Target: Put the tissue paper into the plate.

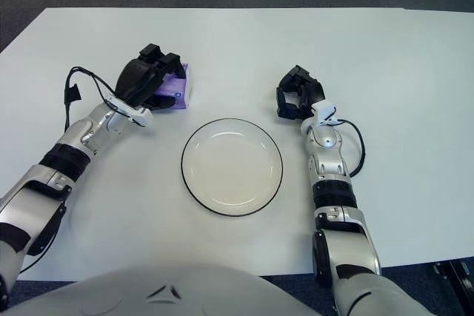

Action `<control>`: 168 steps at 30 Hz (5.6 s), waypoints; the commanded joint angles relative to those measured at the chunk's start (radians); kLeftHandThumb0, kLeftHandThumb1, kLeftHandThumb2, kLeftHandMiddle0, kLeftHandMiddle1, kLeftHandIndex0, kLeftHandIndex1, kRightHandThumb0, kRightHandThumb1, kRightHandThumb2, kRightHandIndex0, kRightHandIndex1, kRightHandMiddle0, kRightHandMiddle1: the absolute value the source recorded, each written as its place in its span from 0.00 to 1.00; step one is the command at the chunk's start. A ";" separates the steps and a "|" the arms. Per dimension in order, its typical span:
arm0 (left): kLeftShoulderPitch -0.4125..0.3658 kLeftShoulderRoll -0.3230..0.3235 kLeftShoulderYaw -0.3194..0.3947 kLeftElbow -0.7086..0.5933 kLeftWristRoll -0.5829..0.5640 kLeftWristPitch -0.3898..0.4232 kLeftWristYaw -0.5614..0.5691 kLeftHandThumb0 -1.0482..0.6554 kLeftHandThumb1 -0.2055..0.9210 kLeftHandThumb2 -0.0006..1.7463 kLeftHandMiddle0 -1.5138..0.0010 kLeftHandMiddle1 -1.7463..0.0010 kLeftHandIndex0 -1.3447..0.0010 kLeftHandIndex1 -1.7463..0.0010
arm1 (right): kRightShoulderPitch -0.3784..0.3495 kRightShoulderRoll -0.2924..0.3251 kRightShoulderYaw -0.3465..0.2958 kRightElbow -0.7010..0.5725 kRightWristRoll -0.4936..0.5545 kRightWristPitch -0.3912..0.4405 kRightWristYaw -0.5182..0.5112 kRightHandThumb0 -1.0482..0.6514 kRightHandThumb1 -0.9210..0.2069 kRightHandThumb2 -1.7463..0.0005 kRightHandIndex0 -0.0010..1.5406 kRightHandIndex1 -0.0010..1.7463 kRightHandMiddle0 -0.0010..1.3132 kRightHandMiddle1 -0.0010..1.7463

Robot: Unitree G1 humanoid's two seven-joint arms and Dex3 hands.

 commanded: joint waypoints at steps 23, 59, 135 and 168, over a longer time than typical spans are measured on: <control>0.035 -0.059 0.166 -0.144 -0.233 -0.180 0.053 0.97 0.22 0.95 0.44 0.00 0.19 0.00 | 0.143 0.046 0.009 0.085 -0.013 0.002 -0.017 0.35 0.47 0.30 0.83 1.00 0.42 1.00; 0.156 -0.383 0.219 -0.498 -0.986 0.015 -0.597 0.94 0.30 0.88 0.50 0.00 0.25 0.00 | 0.134 0.048 0.018 0.094 -0.017 -0.003 -0.031 0.34 0.49 0.28 0.83 1.00 0.44 1.00; 0.308 -0.412 -0.038 -0.696 -0.935 0.273 -1.070 0.94 0.30 0.88 0.50 0.00 0.30 0.00 | 0.078 0.048 0.036 0.175 -0.070 0.024 -0.097 0.33 0.54 0.25 0.84 1.00 0.47 1.00; 0.156 -0.215 0.022 -0.693 -0.796 0.263 -1.209 0.09 0.95 0.21 0.66 0.00 0.96 0.14 | 0.101 0.032 0.078 0.072 -0.160 0.114 -0.172 0.33 0.53 0.25 0.83 1.00 0.47 1.00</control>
